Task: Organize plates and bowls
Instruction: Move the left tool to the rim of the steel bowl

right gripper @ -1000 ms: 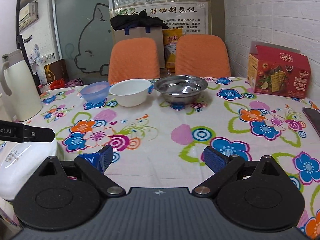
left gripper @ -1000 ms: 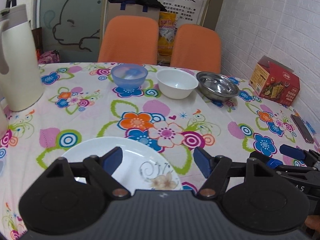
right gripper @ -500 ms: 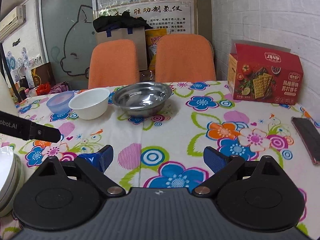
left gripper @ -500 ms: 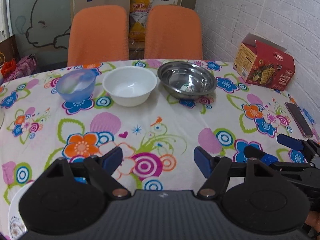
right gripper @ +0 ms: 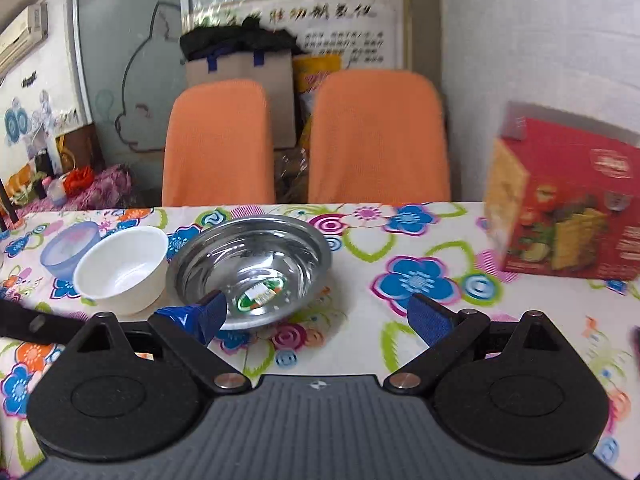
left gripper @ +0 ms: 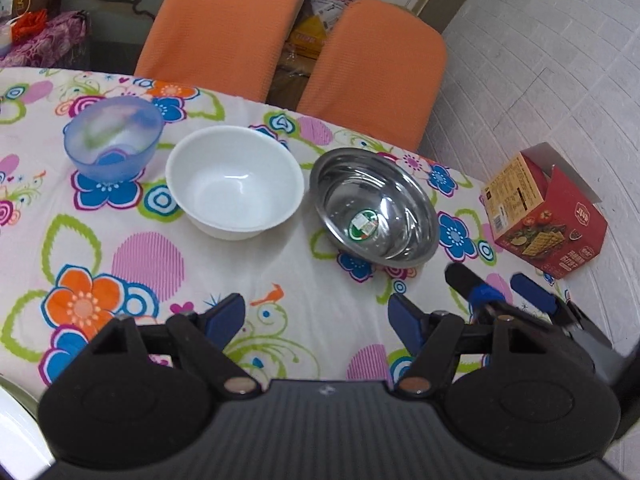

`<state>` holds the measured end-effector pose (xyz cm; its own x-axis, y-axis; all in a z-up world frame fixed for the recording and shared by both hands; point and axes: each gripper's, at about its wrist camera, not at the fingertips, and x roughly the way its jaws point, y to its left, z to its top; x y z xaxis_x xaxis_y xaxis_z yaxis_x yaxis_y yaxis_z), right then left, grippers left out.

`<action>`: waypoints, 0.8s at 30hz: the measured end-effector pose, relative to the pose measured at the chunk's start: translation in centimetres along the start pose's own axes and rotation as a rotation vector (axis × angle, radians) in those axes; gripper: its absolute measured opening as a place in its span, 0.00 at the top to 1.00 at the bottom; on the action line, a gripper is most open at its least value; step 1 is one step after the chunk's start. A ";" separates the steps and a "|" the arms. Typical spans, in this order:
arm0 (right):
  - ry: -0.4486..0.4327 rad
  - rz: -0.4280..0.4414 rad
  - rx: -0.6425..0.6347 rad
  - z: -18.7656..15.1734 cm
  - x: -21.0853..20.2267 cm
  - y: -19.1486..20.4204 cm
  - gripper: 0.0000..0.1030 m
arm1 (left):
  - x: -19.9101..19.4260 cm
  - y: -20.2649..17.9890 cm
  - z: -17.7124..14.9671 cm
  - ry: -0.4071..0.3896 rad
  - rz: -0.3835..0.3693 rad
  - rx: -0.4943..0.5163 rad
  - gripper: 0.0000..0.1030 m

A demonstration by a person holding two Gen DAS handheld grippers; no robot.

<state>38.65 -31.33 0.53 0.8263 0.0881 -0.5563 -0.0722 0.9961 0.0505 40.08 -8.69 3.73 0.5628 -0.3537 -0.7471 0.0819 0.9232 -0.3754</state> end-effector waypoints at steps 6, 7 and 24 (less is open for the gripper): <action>0.304 -0.007 -0.102 2.7 8.8 0.5 0.18 | -1.4 2.7 0.2 -0.028 0.051 0.007 0.31; 0.347 -0.003 -0.102 2.8 9.5 0.4 0.18 | -1.7 3.0 0.2 -0.036 0.056 0.008 0.31; 0.534 0.009 -0.225 0.4 5.1 0.4 0.18 | -2.1 3.7 -0.5 -0.020 -0.038 0.000 0.31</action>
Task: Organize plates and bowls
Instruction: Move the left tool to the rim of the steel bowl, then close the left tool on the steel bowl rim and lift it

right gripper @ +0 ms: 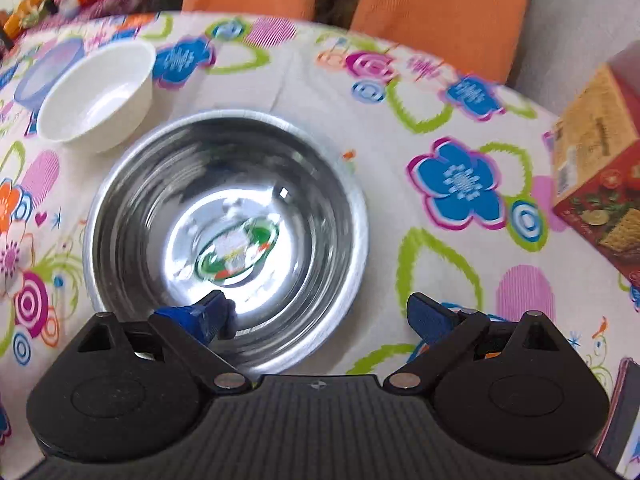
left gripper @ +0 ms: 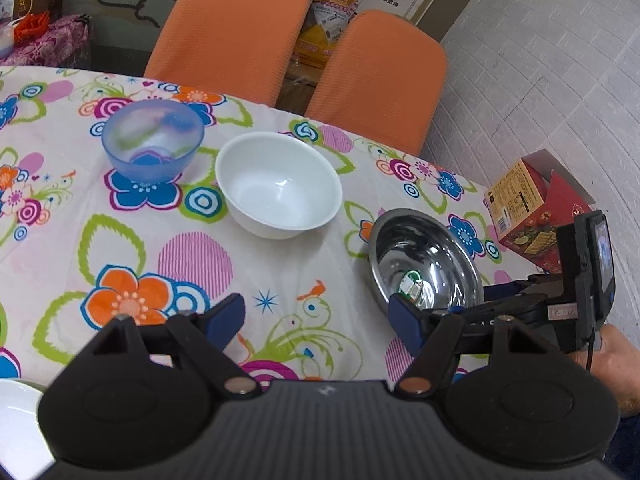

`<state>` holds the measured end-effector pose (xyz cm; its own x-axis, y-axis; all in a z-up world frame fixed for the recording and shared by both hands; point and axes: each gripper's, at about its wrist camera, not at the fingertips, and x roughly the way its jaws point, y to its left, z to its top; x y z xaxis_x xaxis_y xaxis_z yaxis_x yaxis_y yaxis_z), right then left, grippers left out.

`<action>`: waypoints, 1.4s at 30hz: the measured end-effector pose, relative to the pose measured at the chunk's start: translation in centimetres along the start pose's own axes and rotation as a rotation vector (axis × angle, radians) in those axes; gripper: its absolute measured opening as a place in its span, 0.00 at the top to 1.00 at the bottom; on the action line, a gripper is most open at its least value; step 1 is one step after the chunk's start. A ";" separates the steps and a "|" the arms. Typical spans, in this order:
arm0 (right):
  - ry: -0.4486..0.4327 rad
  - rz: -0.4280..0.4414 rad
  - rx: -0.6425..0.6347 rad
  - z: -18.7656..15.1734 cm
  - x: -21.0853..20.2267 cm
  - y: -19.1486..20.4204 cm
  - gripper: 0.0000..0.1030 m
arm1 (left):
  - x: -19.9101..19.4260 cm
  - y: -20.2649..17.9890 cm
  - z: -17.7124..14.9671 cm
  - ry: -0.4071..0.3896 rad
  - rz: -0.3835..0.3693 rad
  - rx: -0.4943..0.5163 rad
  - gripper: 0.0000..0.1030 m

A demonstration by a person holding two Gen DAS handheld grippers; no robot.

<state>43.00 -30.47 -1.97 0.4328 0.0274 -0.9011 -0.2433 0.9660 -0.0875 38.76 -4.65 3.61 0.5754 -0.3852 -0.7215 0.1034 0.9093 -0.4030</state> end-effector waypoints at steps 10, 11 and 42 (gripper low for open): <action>-0.195 0.009 0.115 -0.4 1.4 -0.8 0.18 | 7.6 -4.4 1.5 0.067 0.002 -0.092 0.31; -0.207 0.007 0.103 -0.5 1.6 -0.8 0.18 | 8.4 -4.6 1.6 0.073 0.018 -0.097 0.31; -0.327 0.153 0.041 -7.6 -5.1 8.5 0.17 | 3.5 -3.0 -3.2 0.117 0.014 0.064 0.82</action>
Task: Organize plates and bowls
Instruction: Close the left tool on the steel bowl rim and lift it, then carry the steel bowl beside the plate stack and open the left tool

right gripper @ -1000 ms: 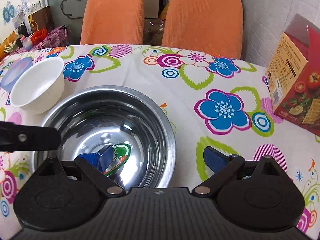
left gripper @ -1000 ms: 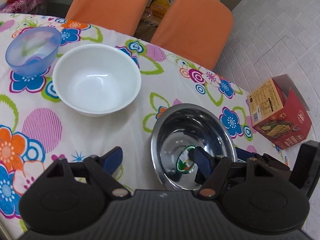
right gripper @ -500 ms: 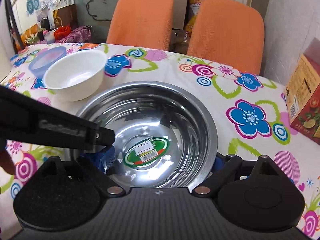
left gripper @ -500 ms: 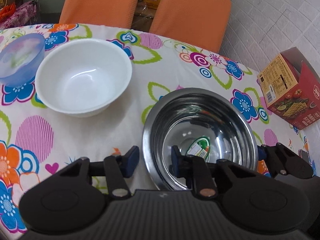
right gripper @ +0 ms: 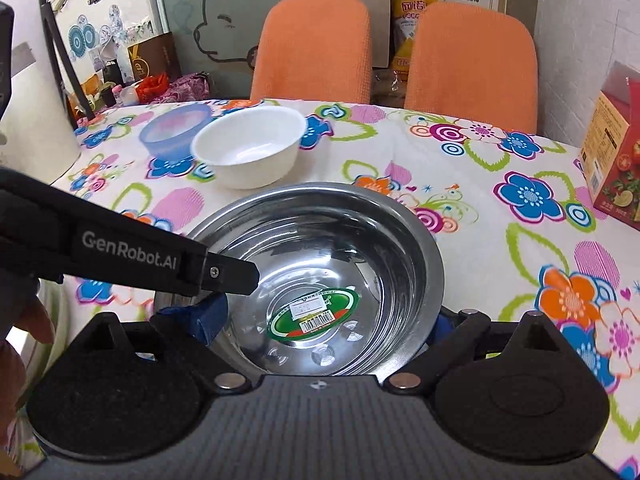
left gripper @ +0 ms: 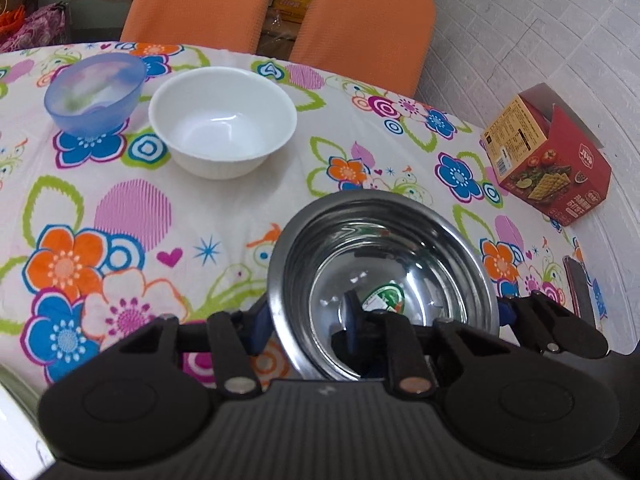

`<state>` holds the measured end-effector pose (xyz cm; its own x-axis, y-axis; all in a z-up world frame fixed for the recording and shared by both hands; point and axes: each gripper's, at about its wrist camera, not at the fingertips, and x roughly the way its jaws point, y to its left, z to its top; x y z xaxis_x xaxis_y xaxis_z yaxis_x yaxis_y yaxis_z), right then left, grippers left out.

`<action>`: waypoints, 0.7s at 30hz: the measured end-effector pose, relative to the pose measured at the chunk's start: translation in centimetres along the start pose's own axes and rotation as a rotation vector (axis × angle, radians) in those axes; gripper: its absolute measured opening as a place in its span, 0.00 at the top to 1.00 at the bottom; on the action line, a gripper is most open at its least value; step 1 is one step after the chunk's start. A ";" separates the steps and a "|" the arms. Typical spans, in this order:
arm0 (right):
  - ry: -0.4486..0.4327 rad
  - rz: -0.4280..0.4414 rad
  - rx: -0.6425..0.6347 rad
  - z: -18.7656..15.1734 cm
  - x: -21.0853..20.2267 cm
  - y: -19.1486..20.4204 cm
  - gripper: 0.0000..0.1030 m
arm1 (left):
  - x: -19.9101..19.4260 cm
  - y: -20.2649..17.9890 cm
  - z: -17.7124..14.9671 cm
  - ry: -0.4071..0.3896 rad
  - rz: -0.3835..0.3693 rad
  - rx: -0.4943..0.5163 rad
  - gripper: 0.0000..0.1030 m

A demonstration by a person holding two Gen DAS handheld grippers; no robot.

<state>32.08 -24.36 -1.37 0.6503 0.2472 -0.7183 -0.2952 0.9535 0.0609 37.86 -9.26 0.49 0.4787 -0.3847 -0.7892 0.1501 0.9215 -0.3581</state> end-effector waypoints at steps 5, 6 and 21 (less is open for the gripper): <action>-0.042 -0.002 -0.044 -2.9 -2.6 4.0 0.17 | -3.3 1.6 -3.9 -0.007 0.009 0.033 0.82; -0.049 0.001 -0.043 -3.5 -3.0 4.7 0.17 | -4.0 2.0 -4.8 -0.011 0.007 0.038 0.82; -0.082 -0.001 0.103 -9.7 -6.6 7.3 0.17 | -7.7 2.3 -12.0 -0.039 -0.003 0.169 0.81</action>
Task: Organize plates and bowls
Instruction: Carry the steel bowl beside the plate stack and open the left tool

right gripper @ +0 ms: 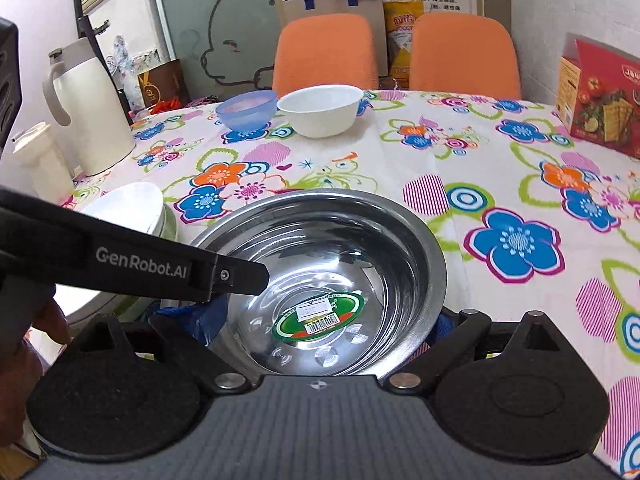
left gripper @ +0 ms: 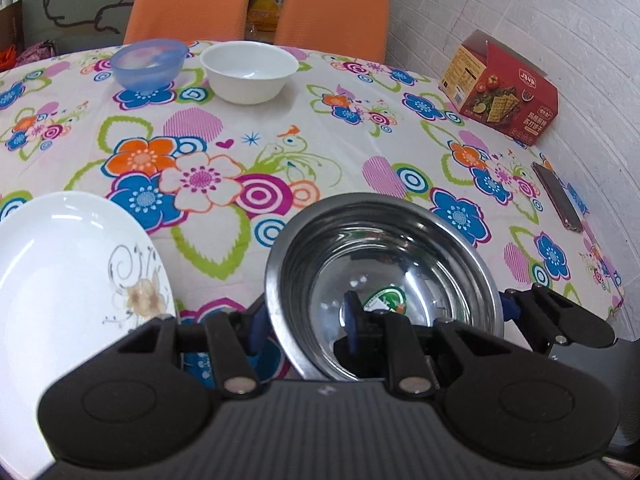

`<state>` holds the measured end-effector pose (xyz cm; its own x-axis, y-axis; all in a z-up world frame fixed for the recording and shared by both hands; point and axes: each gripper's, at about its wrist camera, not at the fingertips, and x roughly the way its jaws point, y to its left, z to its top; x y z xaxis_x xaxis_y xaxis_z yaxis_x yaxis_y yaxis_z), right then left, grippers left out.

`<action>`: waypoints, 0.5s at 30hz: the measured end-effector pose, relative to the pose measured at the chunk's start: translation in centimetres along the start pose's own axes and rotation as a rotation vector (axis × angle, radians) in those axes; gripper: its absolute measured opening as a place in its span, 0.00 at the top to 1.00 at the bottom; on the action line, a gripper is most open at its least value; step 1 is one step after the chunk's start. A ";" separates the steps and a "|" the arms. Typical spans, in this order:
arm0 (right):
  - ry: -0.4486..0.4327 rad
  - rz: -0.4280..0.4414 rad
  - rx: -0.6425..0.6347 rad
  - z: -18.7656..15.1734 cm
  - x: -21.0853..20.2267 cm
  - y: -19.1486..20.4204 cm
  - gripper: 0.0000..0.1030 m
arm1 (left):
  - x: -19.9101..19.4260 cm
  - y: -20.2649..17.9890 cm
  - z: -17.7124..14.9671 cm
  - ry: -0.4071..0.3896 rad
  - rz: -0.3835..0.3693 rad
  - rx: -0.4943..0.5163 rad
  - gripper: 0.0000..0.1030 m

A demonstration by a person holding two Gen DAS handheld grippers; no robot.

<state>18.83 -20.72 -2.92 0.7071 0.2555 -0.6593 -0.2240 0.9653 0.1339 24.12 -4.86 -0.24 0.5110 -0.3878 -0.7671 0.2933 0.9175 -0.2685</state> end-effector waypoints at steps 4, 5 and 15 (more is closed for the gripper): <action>0.007 0.014 0.025 -0.2 0.8 -0.5 0.17 | 0.9 0.1 0.1 0.010 0.008 -0.009 0.81; 0.012 0.020 0.037 -0.1 1.0 -0.7 0.17 | 1.1 0.2 0.2 0.002 0.009 -0.010 0.81; 0.005 -0.011 0.103 -0.7 -2.4 -4.2 0.19 | -1.0 1.0 1.4 -0.068 -0.012 -0.039 0.21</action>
<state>17.56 -25.49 -2.41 0.7057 0.2451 -0.6648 -0.1459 0.9684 0.2021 25.02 -3.65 1.03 0.5621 -0.4027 -0.7224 0.2690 0.9150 -0.3008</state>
